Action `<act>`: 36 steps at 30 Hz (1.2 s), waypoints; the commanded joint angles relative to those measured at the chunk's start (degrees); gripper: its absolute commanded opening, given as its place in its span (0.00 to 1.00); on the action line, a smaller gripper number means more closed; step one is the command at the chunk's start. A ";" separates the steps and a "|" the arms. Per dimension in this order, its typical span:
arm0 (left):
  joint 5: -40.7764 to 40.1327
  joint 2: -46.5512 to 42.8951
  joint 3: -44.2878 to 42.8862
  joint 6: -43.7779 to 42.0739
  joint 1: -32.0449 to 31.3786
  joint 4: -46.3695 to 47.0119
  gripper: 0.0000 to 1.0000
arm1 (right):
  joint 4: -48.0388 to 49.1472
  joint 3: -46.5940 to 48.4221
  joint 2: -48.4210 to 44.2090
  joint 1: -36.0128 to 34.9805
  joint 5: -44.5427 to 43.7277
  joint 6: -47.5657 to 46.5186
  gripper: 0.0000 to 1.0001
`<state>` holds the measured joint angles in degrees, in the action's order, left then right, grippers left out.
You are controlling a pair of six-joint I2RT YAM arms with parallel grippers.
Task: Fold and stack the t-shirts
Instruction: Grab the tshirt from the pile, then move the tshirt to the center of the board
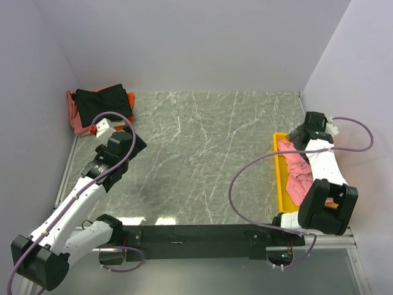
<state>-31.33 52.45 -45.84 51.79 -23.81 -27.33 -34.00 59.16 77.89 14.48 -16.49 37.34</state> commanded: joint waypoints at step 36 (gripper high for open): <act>0.31 -4.54 0.58 6.04 -0.01 -4.48 0.99 | 2.62 37.84 1.99 -36.43 19.88 -23.00 0.02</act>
<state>-28.82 49.41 -45.19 55.33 -23.81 -29.23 -32.03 89.80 75.33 -13.58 -8.25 23.94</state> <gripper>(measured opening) 0.994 0.253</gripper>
